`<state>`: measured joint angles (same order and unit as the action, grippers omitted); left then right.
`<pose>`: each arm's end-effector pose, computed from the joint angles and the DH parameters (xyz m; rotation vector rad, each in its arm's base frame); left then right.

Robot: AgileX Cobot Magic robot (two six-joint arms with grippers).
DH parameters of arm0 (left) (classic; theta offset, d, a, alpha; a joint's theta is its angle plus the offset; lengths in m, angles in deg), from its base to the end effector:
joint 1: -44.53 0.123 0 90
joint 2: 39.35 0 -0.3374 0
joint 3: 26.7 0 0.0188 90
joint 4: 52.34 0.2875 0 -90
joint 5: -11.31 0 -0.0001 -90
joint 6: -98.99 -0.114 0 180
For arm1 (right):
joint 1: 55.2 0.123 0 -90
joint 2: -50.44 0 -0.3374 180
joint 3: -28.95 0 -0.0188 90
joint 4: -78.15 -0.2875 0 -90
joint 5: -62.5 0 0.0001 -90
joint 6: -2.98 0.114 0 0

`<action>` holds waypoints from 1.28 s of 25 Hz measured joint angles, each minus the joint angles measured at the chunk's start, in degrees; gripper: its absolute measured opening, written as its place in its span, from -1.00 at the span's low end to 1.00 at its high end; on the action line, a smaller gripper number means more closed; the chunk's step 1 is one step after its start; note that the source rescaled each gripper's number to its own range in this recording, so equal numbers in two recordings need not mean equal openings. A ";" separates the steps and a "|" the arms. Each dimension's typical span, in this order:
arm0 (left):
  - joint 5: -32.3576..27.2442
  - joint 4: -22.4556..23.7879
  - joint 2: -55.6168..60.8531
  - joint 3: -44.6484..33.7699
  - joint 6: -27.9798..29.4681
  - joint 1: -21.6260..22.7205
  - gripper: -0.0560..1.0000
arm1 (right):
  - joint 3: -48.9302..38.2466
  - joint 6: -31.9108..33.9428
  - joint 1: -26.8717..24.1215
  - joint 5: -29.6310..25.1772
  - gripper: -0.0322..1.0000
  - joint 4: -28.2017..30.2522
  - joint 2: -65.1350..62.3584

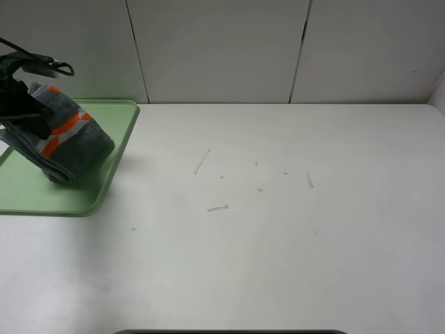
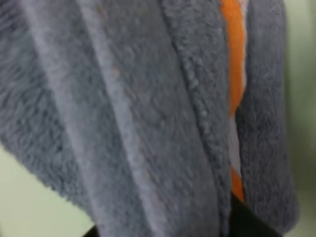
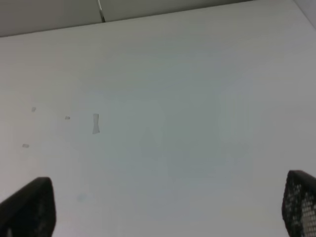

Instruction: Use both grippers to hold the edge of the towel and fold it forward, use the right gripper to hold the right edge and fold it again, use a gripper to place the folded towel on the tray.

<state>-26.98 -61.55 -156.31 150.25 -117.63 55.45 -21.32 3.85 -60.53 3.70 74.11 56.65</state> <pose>0.4478 0.0749 0.1911 0.4664 2.7062 0.0562 -0.0026 0.0071 0.2854 0.1070 2.0074 0.0343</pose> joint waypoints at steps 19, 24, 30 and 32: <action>0.24 6.03 0.10 4.91 0.75 0.54 0.98 | 0.00 0.00 0.00 0.00 1.00 0.00 0.00; -3.60 7.32 3.85 8.26 3.74 0.54 1.00 | -0.04 0.00 0.00 0.00 1.00 0.00 0.00; -7.19 4.20 4.38 8.27 4.45 0.54 1.00 | -0.04 -0.05 0.00 0.00 1.00 0.00 0.00; -8.40 2.97 4.38 8.27 4.45 0.54 1.00 | -0.04 -0.05 0.00 0.00 1.00 0.00 0.00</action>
<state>-35.38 -58.59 -151.93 158.52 -113.17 55.99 -21.37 3.81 -60.53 3.70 74.11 56.65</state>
